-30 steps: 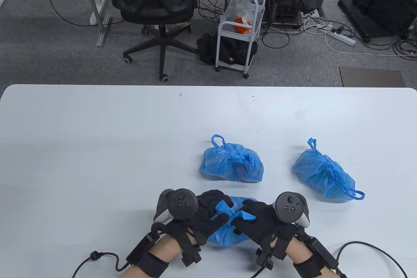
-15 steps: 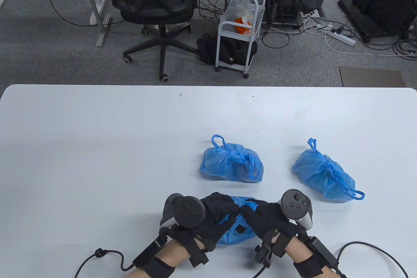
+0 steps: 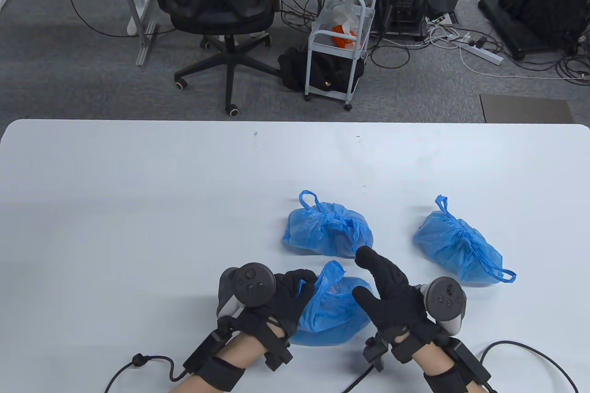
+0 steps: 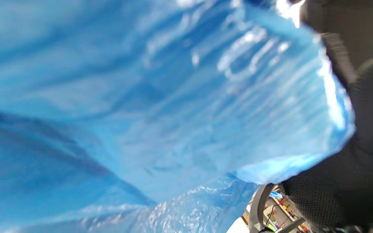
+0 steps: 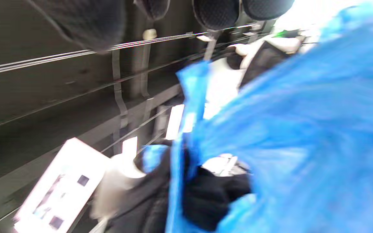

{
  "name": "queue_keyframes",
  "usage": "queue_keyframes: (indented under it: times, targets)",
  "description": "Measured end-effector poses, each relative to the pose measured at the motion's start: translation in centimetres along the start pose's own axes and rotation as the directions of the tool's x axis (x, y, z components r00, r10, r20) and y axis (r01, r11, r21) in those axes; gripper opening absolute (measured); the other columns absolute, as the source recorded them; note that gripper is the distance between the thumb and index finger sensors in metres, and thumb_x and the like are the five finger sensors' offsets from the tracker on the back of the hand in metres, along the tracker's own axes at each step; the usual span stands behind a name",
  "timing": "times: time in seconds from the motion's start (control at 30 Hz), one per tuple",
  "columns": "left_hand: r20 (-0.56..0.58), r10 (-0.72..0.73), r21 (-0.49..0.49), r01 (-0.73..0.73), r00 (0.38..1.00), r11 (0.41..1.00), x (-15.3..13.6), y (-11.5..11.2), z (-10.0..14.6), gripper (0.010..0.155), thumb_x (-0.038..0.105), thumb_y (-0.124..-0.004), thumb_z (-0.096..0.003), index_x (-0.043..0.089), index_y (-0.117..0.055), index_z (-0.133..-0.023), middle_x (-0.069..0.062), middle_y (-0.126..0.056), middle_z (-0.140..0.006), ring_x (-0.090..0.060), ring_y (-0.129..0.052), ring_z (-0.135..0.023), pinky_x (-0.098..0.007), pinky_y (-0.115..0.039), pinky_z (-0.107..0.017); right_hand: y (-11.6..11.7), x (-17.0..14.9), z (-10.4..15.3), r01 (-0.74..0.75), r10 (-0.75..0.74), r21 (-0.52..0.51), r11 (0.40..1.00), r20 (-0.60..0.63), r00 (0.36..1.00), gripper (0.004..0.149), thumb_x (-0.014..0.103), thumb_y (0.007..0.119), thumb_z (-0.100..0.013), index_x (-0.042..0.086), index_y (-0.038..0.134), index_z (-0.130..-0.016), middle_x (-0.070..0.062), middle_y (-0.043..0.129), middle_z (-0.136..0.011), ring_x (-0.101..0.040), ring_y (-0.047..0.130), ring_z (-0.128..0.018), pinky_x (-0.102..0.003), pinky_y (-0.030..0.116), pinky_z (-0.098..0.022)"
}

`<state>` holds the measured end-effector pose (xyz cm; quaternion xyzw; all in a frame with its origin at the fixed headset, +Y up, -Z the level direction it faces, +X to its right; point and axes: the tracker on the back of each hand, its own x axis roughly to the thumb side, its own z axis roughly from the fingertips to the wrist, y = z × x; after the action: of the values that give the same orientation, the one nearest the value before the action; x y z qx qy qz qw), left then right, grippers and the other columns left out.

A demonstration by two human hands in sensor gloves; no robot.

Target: Tie knot on plastic bag top

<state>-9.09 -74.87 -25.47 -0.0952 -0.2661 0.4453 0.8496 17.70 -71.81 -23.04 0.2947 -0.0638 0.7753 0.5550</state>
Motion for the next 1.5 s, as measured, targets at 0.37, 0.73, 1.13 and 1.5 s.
queue_keyframes:
  times: [0.37,0.73,1.13,1.5]
  targets:
    - [0.085,-0.107,-0.059,0.112,0.991,0.992,1.7,-1.4,0.3,0.041,0.053,-0.065,-0.0457,0.027,-0.068,-0.077,0.011,-0.098,-0.050,-0.029,-0.092,-0.073,-0.054,-0.066,-0.061,4.1,-1.4,-0.1,-0.385,0.399,0.215,0.897,-0.021,0.917,0.051,0.035,0.086,-0.043,0.015,0.078,-0.089,-0.016,0.082,-0.082,-0.052,0.076,-0.074,-0.071,0.038,-0.062]
    - [0.111,-0.332,0.019,0.332,0.937,0.943,2.4,-0.6,0.7,0.040,0.056,-0.065,-0.0449,0.035,-0.071,-0.078,0.003,-0.080,-0.087,-0.030,-0.066,-0.097,-0.056,-0.050,-0.072,4.3,-2.9,-0.1,0.012,0.044,0.343,0.939,-0.153,0.987,0.042,0.040,0.081,-0.045,0.011,0.092,-0.073,-0.019,0.068,-0.096,-0.054,0.059,-0.086,-0.071,0.027,-0.065]
    - [0.103,-0.318,0.001,0.320,0.942,0.947,2.5,-0.8,0.5,0.039,0.055,-0.065,-0.0449,0.034,-0.072,-0.077,0.001,-0.075,-0.094,-0.032,-0.061,-0.100,-0.057,-0.047,-0.073,3.9,-3.9,-0.3,0.211,-0.129,0.456,0.865,-0.204,0.970,0.047,-0.002,0.081,-0.036,0.012,0.087,-0.081,-0.018,0.060,-0.102,-0.052,0.050,-0.094,-0.073,0.023,-0.065]
    - [0.102,-0.305,-0.023,0.308,0.947,0.951,2.4,-0.9,0.4,0.039,0.055,-0.065,-0.0448,0.034,-0.073,-0.076,0.001,-0.074,-0.095,-0.032,-0.061,-0.101,-0.058,-0.046,-0.073,4.0,-4.0,-0.3,0.181,-0.108,0.421,0.889,-0.190,0.976,0.030,0.006,0.086,-0.038,0.017,0.096,-0.064,-0.018,0.069,-0.096,-0.049,0.058,-0.091,-0.073,0.027,-0.065]
